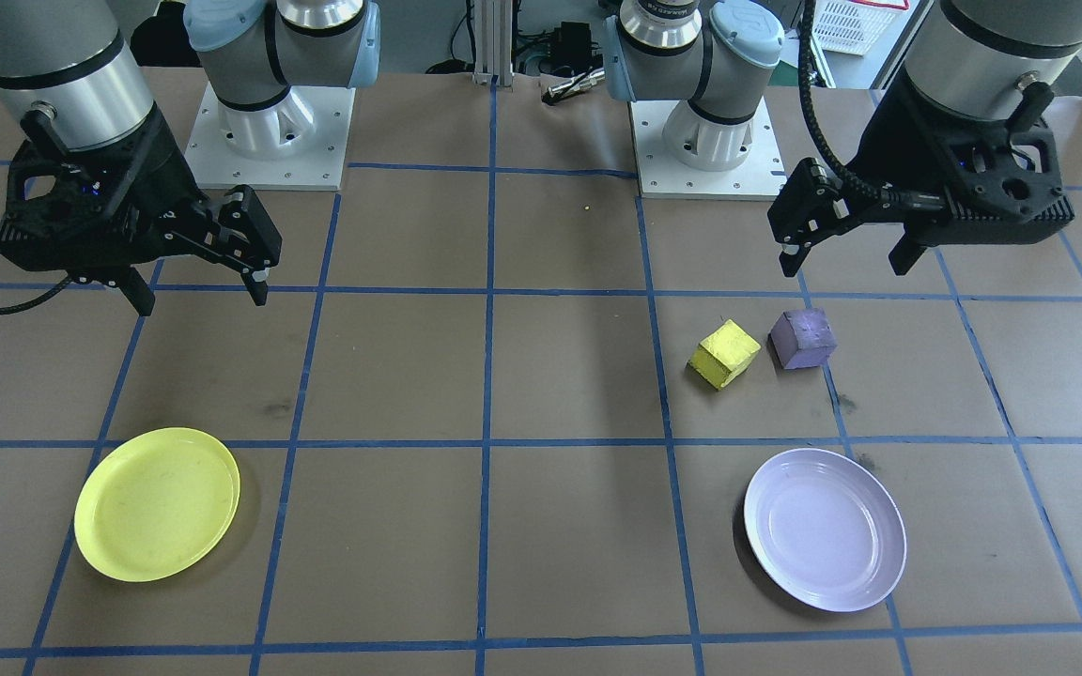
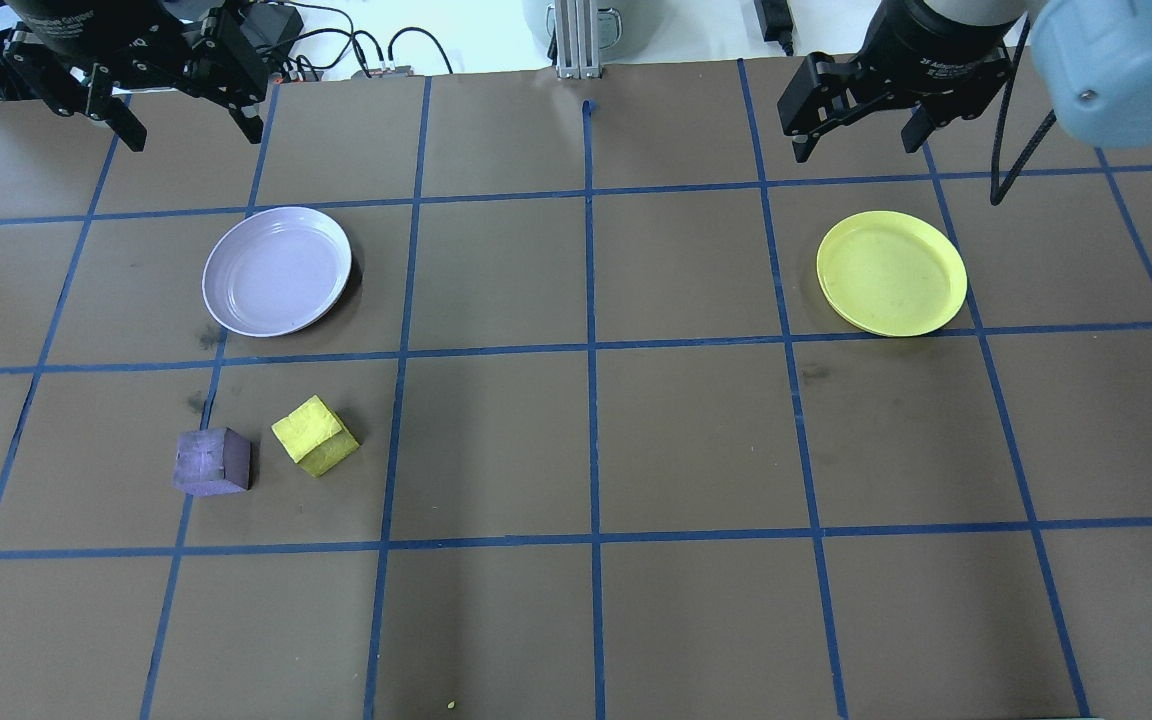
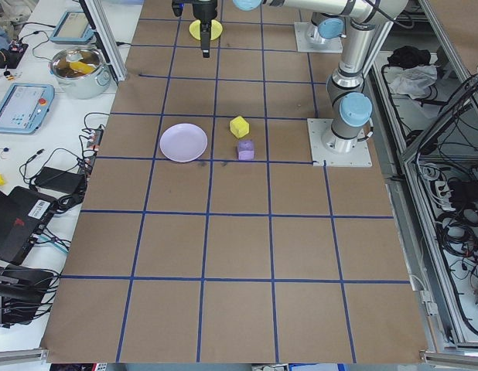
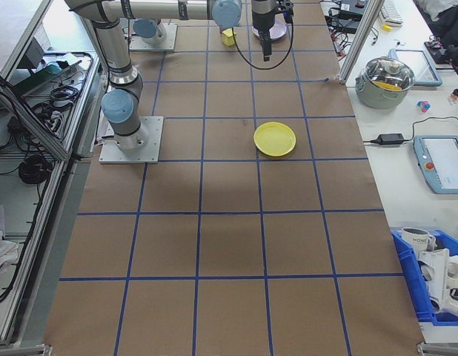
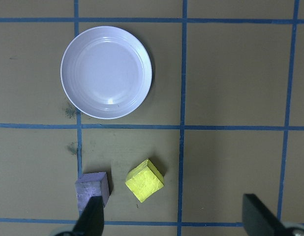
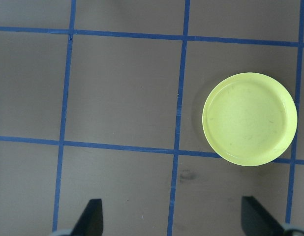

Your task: Sort blocks by color into plates

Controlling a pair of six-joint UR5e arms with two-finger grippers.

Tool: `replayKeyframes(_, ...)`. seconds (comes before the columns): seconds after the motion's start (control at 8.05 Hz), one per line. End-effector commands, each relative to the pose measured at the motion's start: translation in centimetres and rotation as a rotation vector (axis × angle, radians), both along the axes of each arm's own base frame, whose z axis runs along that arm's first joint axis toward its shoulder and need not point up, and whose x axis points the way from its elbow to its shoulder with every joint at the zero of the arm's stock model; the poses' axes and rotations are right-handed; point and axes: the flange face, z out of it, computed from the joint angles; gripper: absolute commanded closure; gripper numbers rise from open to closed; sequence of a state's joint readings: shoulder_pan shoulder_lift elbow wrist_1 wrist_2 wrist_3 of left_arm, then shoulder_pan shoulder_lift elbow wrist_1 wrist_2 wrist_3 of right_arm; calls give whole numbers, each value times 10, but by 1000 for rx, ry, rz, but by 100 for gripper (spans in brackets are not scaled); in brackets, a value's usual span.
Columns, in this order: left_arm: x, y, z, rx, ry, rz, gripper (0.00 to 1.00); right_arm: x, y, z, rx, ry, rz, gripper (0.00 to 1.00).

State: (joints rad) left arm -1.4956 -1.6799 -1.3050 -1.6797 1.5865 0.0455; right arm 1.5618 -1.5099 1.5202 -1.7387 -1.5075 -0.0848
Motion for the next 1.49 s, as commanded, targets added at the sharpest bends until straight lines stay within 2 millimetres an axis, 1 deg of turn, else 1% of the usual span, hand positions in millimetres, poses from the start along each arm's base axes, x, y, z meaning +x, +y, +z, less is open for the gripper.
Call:
replayKeyframes(0.0,4,3,5,-12,-2,-11,0,0,1,0,0,4,25,0)
replayKeyframes(0.12,9,7,9,-15,-14,-26,0,0,1,0,1,7,25,0)
replayKeyframes(0.25,24,13,14,-5,-42,-161,0,0,1,0,1,8,26,0)
replayKeyframes(0.37,62,10,0,26,-44,-169,0,-1,1,0,1,15,25,0)
replayKeyframes(0.5,95,11,-25,66,-21,-122,0,-1,1,0,1,13,24,0)
replayKeyframes(0.62,116,16,-50,114,-3,-148,0,-1,1,0,1,14,25,0)
replayKeyframes(0.75,121,21,-64,133,2,-196,0,-1,0,-1,3,17,25,0)
replayKeyframes(0.87,127,27,-77,152,13,-184,0,-2,0,-1,2,24,43,0)
replayKeyframes(1.12,146,32,-115,134,5,-157,0,-2,0,-1,3,26,56,0)
replayKeyframes(1.24,152,39,-131,157,20,-140,0,-2,0,-1,3,25,56,0)
replayKeyframes(1.37,152,46,-151,199,36,-135,0,-2,0,-1,1,25,56,0)
